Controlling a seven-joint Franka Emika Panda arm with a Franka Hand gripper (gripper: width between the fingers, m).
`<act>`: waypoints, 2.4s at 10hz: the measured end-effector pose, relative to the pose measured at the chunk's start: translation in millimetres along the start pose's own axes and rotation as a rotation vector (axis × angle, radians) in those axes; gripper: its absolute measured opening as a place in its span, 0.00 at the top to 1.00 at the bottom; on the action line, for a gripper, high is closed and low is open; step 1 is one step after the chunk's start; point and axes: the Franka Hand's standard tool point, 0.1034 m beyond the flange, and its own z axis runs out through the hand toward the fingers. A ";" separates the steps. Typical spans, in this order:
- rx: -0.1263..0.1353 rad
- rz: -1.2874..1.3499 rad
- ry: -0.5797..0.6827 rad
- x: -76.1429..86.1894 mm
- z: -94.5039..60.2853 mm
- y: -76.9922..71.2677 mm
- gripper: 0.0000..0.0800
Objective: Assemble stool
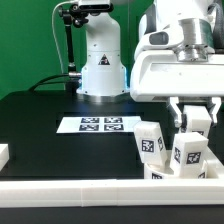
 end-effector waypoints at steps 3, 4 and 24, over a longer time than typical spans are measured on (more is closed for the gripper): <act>-0.006 0.002 0.025 -2.7 2.1 4.6 0.57; -0.007 0.005 0.027 -3.2 2.2 6.4 0.57; 0.020 -0.016 -0.080 37.7 -16.7 12.9 0.19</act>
Offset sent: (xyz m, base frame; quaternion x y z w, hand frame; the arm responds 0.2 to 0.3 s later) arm -0.0157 -0.0051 -0.0190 0.0265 0.0399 0.0263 0.9985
